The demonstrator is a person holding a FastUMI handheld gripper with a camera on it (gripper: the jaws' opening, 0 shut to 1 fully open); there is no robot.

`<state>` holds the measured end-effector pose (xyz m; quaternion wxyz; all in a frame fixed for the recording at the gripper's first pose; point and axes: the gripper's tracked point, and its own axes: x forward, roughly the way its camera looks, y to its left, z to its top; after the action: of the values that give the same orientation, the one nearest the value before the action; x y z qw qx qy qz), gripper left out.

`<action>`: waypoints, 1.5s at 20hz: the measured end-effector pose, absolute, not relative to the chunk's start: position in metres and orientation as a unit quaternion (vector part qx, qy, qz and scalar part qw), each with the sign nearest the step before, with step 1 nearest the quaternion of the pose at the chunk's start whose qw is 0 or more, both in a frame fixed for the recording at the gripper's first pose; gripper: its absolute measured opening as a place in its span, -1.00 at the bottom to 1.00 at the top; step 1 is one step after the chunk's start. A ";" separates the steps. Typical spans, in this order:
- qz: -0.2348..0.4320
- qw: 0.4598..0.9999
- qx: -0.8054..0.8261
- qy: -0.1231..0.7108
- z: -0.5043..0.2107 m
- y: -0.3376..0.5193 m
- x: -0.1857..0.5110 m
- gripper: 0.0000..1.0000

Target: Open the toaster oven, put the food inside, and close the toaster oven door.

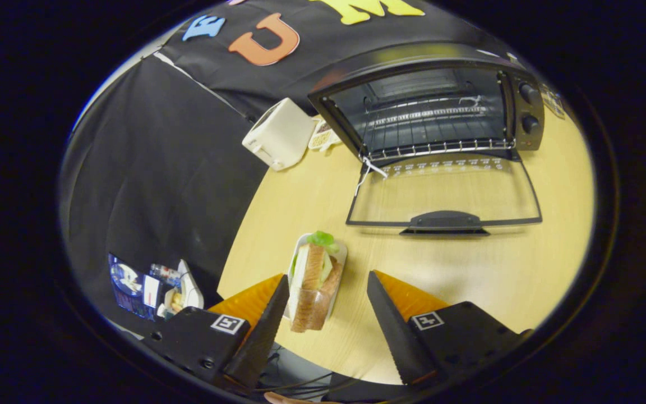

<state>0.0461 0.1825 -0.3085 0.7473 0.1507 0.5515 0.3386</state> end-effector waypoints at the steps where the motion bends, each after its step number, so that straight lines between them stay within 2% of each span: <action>1: 0.346 0.736 0.155 0.561 -0.311 0.186 0.044 0.83; 3: 0.349 0.727 0.161 0.569 -0.318 0.192 0.044 0.71; 7: 0.349 0.698 0.198 0.593 -0.319 0.197 0.036 -0.12; 9: 0.350 0.699 0.206 0.589 -0.319 0.201 0.035 -0.23; 18: 0.362 0.703 0.293 0.538 -0.257 0.180 0.041 -0.26; 24: 0.307 0.712 0.431 0.461 -0.238 0.131 0.110 -0.26; 30: 0.233 0.725 0.542 0.354 -0.255 0.087 0.189 -0.26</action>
<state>0.1894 0.0868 -0.2545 0.7255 0.5421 0.3540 0.2334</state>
